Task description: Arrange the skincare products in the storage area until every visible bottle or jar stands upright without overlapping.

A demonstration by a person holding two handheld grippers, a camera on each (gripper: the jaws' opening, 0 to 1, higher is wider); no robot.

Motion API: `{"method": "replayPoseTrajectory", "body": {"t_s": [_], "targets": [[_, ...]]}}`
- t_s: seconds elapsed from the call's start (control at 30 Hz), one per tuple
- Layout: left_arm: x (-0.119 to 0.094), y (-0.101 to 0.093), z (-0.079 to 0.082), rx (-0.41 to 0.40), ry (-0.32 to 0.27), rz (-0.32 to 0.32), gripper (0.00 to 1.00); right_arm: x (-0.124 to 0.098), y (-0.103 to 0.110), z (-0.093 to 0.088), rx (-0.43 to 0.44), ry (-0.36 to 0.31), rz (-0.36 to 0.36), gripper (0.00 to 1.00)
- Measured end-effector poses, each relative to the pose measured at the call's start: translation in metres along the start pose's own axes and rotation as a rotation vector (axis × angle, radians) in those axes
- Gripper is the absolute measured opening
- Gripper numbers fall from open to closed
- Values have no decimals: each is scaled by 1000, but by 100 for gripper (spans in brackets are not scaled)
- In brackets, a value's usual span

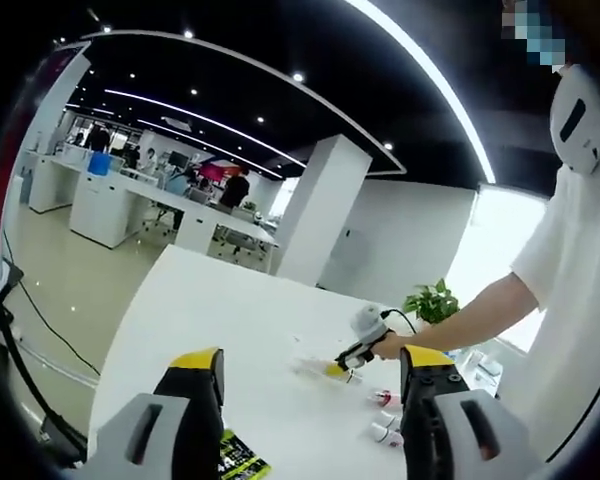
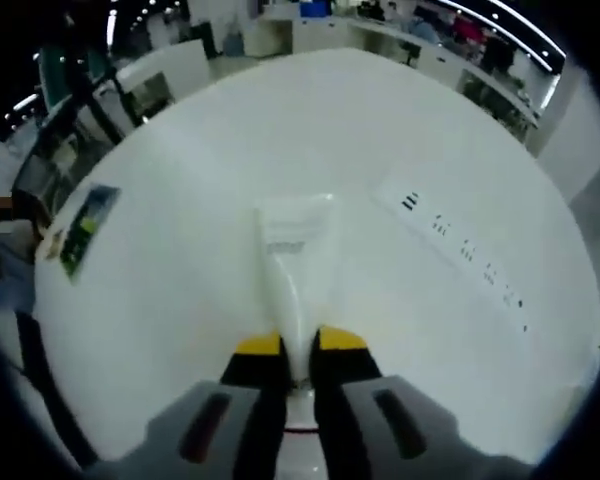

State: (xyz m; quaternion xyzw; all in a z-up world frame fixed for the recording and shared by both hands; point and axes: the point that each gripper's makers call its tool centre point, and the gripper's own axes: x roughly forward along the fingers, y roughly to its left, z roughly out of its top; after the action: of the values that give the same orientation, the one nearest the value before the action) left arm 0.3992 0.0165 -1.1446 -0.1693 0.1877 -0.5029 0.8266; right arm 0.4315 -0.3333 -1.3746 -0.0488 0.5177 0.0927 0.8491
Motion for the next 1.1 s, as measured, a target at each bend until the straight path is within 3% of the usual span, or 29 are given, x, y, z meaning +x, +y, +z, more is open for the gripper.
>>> {"method": "replayPoseTrajectory", "body": {"t_s": [0.33, 0.5, 0.7, 0.87, 1.1], "targets": [[-3, -22, -2, 15, 5, -61, 70, -48, 35, 11, 53, -176, 19, 6], [0, -37, -15, 35, 86, -127, 70, -80, 62, 15, 74, -282, 32, 6], [3, -52, -12, 53, 134, -176, 68, -110, 88, 13, 97, -349, 57, 7], [8, -59, -10, 55, 122, -180, 59, -137, 100, 14, 89, -431, 53, 7], [24, -92, -10, 37, 130, -213, 61, -175, 118, 23, 120, -560, 100, 7]]}}
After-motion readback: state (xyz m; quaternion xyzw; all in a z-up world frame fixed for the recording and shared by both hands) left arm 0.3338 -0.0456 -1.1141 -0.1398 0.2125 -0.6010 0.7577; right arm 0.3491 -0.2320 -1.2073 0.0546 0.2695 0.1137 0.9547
